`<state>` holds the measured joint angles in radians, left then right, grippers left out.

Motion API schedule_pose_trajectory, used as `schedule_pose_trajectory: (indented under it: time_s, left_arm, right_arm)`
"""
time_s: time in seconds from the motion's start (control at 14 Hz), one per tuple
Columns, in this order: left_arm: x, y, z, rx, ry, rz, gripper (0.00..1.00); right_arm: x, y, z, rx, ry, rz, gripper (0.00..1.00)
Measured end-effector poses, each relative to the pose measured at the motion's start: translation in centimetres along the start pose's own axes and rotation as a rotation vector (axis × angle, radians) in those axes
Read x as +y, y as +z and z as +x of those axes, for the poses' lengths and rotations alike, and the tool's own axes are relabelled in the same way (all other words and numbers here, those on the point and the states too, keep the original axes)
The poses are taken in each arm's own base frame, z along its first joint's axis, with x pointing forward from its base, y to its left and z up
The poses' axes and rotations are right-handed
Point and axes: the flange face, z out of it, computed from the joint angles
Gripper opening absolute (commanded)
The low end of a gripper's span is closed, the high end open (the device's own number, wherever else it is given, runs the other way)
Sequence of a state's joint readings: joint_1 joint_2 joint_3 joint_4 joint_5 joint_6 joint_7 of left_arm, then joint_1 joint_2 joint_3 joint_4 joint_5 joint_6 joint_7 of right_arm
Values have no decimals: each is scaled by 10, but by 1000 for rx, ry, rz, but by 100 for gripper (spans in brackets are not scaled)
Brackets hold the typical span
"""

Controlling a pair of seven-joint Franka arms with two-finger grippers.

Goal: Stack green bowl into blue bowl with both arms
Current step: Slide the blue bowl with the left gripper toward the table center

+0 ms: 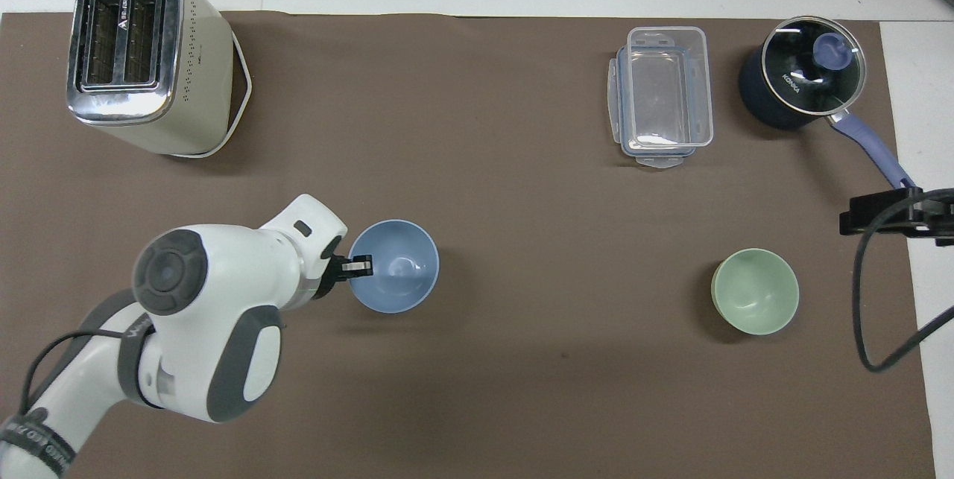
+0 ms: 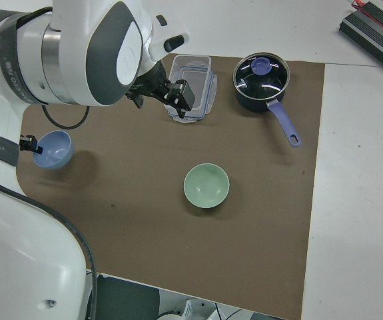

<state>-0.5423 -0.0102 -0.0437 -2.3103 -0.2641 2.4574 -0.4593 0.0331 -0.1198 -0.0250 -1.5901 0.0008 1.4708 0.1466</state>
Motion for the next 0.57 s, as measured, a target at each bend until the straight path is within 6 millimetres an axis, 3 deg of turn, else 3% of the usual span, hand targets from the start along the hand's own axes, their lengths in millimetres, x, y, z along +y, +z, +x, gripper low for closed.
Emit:
schedule_pose_trajectory:
  time_s: [0.57]
  left_arm:
    - [-1,-4,8,16,26,-5,0]
  right_arm:
    - [0,0,0,0,0,0,100]
